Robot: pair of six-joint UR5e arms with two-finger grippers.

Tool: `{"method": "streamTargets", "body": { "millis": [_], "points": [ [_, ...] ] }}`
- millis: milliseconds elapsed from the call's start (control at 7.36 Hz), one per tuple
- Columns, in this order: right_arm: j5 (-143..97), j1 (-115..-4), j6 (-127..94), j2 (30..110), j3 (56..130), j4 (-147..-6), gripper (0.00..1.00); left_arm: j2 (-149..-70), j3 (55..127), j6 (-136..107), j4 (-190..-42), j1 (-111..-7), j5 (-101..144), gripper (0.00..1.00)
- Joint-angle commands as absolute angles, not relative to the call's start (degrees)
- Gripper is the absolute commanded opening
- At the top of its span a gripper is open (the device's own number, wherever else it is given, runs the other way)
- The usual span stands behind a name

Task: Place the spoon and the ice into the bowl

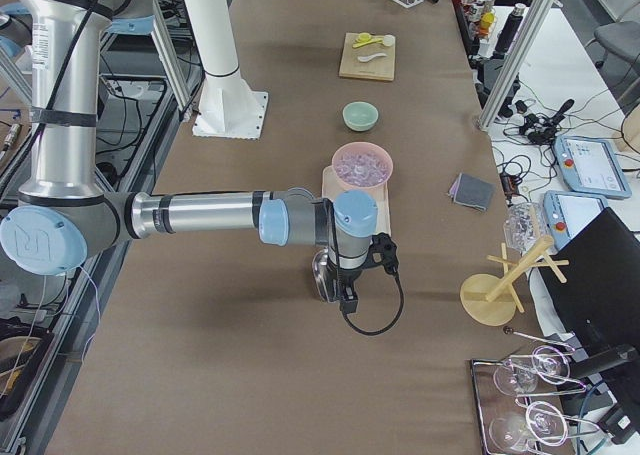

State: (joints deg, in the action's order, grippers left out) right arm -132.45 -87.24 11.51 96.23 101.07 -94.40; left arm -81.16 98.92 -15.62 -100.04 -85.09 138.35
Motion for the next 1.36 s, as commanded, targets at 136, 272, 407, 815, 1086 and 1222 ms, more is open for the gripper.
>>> {"method": "streamTargets", "body": {
  "millis": [136,272,407,815,1086,1222],
  "points": [
    [-132.45,-87.19,11.51,96.06,101.07,-94.39,1.00,-81.21,100.11,-15.03,-98.26,-83.59,134.39,0.98],
    [-132.45,-87.19,11.43,96.06,101.25,-94.39,1.00,-81.21,99.85,-15.12,-98.26,-83.24,134.56,0.98],
    [-132.54,-87.19,11.43,96.15,100.99,-94.39,1.00,-81.12,100.19,-15.12,-98.44,-83.06,134.65,0.98],
    [-132.54,-87.19,11.51,96.15,100.63,-94.40,1.00,-80.95,100.64,-15.12,-103.07,-82.97,134.91,0.98],
    [-132.63,-87.19,11.43,95.63,100.90,-94.39,1.00,-80.77,100.37,-15.55,-105.55,-83.14,134.74,0.98],
    [-132.71,-87.19,11.43,95.63,100.90,-94.39,1.00,-80.42,100.46,-15.38,-105.73,-83.23,134.82,0.98]
  ]
}}
